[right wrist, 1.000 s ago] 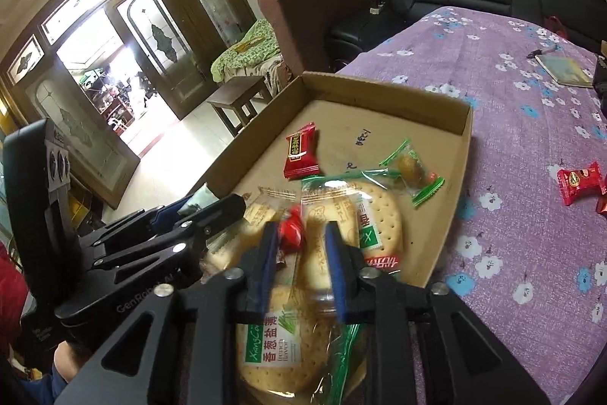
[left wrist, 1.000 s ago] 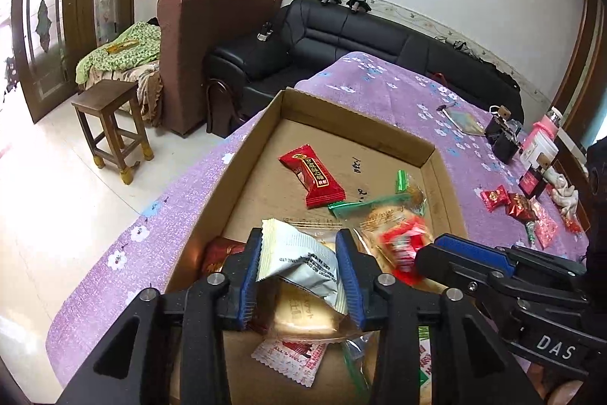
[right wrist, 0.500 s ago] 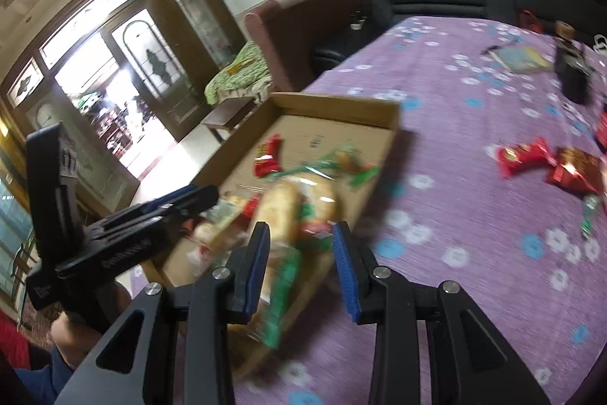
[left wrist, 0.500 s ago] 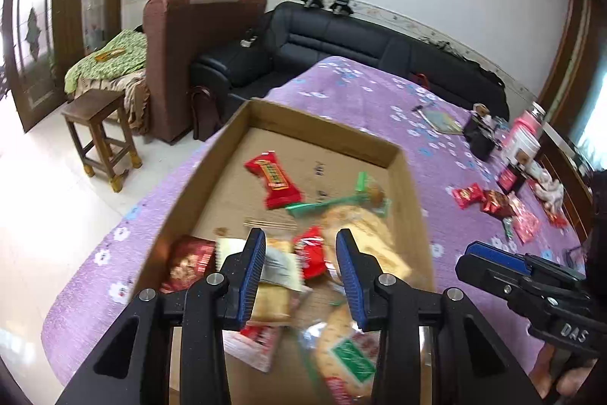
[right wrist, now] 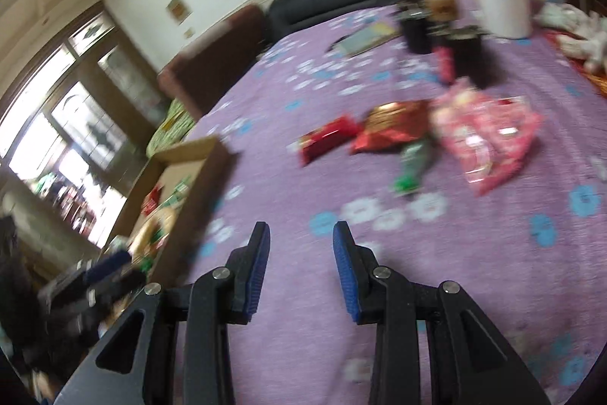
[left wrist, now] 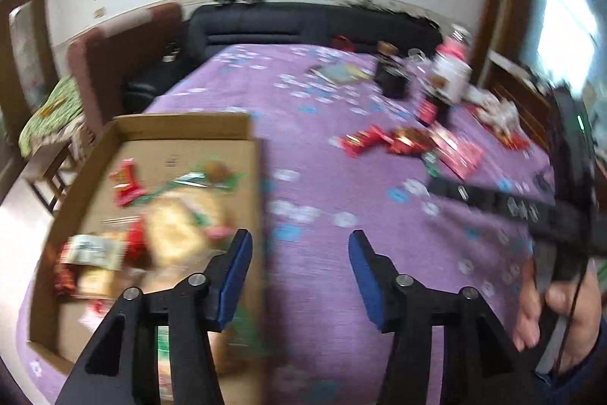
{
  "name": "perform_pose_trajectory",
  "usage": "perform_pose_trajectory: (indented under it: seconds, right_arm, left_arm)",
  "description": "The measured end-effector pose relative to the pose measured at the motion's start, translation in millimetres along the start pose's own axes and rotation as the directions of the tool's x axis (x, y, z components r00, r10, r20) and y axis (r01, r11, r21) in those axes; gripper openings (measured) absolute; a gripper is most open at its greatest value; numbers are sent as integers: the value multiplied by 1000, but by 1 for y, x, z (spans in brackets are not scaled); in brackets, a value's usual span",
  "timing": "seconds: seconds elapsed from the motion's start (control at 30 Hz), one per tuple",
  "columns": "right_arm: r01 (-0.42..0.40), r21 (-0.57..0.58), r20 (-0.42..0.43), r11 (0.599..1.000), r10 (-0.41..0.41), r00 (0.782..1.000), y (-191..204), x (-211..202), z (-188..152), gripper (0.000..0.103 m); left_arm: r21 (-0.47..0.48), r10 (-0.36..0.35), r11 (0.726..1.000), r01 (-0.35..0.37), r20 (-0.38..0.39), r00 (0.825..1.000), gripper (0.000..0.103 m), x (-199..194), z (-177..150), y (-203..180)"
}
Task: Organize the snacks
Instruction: 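Move both tools back over the table toward the remaining candies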
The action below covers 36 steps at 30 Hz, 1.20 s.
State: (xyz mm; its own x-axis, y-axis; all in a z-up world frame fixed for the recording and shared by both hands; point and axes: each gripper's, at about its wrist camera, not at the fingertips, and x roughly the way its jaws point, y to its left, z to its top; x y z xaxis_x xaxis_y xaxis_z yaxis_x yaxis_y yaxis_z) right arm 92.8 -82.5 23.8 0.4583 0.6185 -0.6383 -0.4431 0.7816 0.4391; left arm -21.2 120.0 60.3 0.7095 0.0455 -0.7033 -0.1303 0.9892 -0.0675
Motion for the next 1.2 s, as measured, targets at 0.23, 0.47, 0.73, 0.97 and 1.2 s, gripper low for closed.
perform_pose_trajectory:
  seconds: [0.23,0.47,0.73,0.97,1.2]
  right_arm:
    - [53,205,48,977,-64,997,-59,-15,10,33]
    - [99,275,131,956,-139,982,-102,-39,21,29]
    - [101,194,80,976,-118,990,-89,-20,33,25]
    - [315,-40,-21,948,-316,949,-68,26,64,25]
    - [376,-149,-38,915,-385,922,-58,55,62,27]
  left_arm:
    - [118,-54,991,67,-111,992,56,52,5,-71]
    - [65,3,998,6,-140,990,56,111,30,-75]
    - [43,-84,995,87,-73,994,56,101,29,-57]
    - [47,-55,997,59,-69,996,56,100,30,-54]
    - [27,-22,999,24,-58,998,56,101,34,-46]
